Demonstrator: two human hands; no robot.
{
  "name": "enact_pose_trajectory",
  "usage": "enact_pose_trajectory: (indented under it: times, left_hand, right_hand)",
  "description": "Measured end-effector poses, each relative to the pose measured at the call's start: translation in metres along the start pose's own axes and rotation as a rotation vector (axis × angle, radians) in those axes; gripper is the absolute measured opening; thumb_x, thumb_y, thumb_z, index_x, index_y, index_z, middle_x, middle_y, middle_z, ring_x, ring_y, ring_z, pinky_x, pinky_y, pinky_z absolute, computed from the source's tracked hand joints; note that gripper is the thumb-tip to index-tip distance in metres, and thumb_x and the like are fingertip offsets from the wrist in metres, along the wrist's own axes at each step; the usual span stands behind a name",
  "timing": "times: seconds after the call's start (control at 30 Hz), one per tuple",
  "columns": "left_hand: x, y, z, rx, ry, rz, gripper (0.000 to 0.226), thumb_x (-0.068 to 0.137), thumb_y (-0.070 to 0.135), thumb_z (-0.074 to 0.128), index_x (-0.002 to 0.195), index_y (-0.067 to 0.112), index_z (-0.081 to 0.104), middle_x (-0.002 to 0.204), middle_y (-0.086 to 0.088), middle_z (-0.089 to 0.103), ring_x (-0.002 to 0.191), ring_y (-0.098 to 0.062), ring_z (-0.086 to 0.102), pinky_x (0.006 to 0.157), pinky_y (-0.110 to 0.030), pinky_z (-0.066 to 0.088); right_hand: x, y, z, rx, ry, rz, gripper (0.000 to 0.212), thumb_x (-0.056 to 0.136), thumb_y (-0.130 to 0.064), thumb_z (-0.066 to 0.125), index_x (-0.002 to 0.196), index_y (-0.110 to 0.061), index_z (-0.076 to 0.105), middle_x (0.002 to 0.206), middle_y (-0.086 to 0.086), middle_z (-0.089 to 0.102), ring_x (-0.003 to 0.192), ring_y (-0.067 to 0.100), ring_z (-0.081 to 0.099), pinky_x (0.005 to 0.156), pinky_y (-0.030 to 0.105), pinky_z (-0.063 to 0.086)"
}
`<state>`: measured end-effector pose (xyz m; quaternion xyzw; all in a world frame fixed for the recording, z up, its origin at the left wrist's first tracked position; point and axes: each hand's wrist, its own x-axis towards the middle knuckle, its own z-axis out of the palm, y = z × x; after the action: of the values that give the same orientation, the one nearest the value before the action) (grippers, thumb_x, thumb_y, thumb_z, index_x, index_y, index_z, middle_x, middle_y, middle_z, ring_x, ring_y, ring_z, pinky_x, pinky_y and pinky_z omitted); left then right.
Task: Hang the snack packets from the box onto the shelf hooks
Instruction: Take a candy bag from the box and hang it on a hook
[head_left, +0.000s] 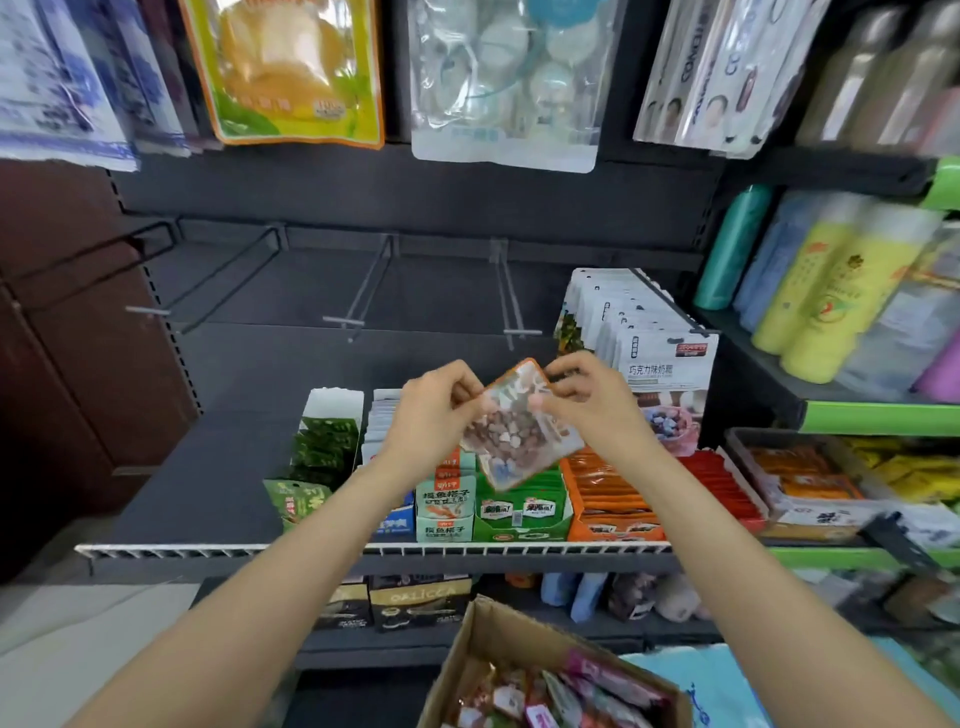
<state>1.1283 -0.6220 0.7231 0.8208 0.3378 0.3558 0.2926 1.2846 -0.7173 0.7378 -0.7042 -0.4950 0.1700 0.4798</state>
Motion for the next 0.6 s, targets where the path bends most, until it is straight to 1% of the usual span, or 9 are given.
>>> enact_pose_trajectory:
  times: [0.07, 0.17, 0.2, 0.3, 0.37, 0.43, 0.47, 0.53, 0.6]
  left_hand:
    - [0.002, -0.011, -0.002, -0.131, 0.082, -0.052, 0.016, 0.082, 0.016, 0.071, 0.076, 0.015, 0.057, 0.067, 0.010, 0.057, 0.062, 0.001, 0.051, 0.059, -0.009, 0.040]
    - [0.005, -0.018, -0.003, -0.334, 0.082, -0.131, 0.014, 0.084, 0.014, 0.069, 0.085, 0.014, 0.055, 0.073, 0.006, 0.059, 0.068, -0.008, 0.056, 0.065, -0.021, 0.046]
    - [0.006, -0.019, -0.003, -0.357, 0.052, -0.134, 0.019, 0.084, 0.013, 0.069, 0.093, 0.017, 0.052, 0.074, 0.005, 0.060, 0.069, -0.010, 0.058, 0.064, -0.021, 0.047]
    - [0.008, -0.020, -0.001, -0.251, -0.046, -0.032, 0.060, 0.084, 0.007, 0.068, 0.130, 0.033, 0.038, 0.084, 0.010, 0.057, 0.060, -0.003, 0.053, 0.057, -0.011, 0.044]
    - [0.013, -0.024, 0.003, -0.119, -0.067, 0.051, 0.070, 0.086, 0.009, 0.066, 0.139, 0.040, 0.033, 0.092, 0.005, 0.052, 0.062, -0.002, 0.045, 0.065, -0.016, 0.041]
    - [0.017, -0.028, 0.007, -0.053, -0.058, 0.069, 0.067, 0.088, 0.012, 0.064, 0.140, 0.041, 0.035, 0.087, 0.003, 0.045, 0.065, -0.004, 0.041, 0.072, -0.021, 0.037]
    - [0.018, -0.029, 0.008, -0.050, -0.053, 0.068, 0.065, 0.088, 0.012, 0.064, 0.140, 0.041, 0.036, 0.083, 0.004, 0.041, 0.065, -0.005, 0.039, 0.072, -0.021, 0.035]
    - [0.020, -0.029, 0.010, -0.051, -0.044, 0.070, 0.064, 0.089, 0.013, 0.063, 0.140, 0.040, 0.037, 0.079, 0.005, 0.036, 0.065, -0.006, 0.038, 0.071, -0.019, 0.033]
    - [0.022, -0.029, 0.011, -0.039, -0.038, 0.081, 0.064, 0.089, 0.014, 0.063, 0.141, 0.040, 0.036, 0.079, 0.006, 0.035, 0.066, -0.005, 0.039, 0.072, -0.017, 0.032]
  right_hand:
    - [0.002, 0.007, 0.004, 0.022, -0.011, 0.088, 0.029, 0.084, -0.020, 0.069, 0.108, -0.016, 0.054, 0.099, 0.000, 0.063, 0.086, 0.010, 0.060, 0.066, 0.021, 0.049]
    - [0.003, 0.011, 0.011, 0.190, 0.047, 0.142, 0.014, 0.089, -0.010, 0.061, 0.103, -0.008, 0.060, 0.094, 0.004, 0.067, 0.075, 0.006, 0.065, 0.060, 0.016, 0.053]
    - [0.005, 0.012, 0.013, 0.240, 0.086, 0.139, 0.009, 0.090, -0.010, 0.060, 0.098, -0.011, 0.062, 0.093, 0.006, 0.069, 0.077, 0.011, 0.067, 0.062, 0.020, 0.055]
    - [0.013, 0.014, 0.019, 0.173, 0.176, 0.079, 0.010, 0.091, -0.017, 0.060, 0.085, -0.023, 0.064, 0.087, 0.008, 0.069, 0.085, 0.027, 0.067, 0.073, 0.042, 0.056]
    - [0.017, 0.014, 0.023, 0.118, 0.210, 0.054, 0.011, 0.091, -0.018, 0.060, 0.082, -0.024, 0.062, 0.083, 0.009, 0.068, 0.083, 0.028, 0.066, 0.074, 0.043, 0.055]
    - [0.020, 0.015, 0.025, 0.103, 0.239, 0.026, 0.006, 0.091, -0.017, 0.059, 0.088, -0.021, 0.062, 0.082, 0.008, 0.067, 0.080, 0.023, 0.065, 0.073, 0.039, 0.054]
    - [0.020, 0.014, 0.025, 0.074, 0.259, -0.002, 0.005, 0.091, -0.016, 0.059, 0.095, -0.020, 0.060, 0.081, 0.006, 0.066, 0.077, 0.019, 0.064, 0.072, 0.033, 0.052]
    - [0.020, 0.016, 0.026, 0.030, 0.299, -0.065, 0.024, 0.091, -0.013, 0.059, 0.113, -0.019, 0.052, 0.081, 0.006, 0.065, 0.077, 0.018, 0.063, 0.072, 0.027, 0.050]
    - [0.018, 0.018, 0.028, 0.003, 0.320, -0.148, 0.033, 0.091, -0.010, 0.058, 0.119, -0.024, 0.049, 0.086, 0.004, 0.065, 0.077, 0.018, 0.065, 0.071, 0.029, 0.053]
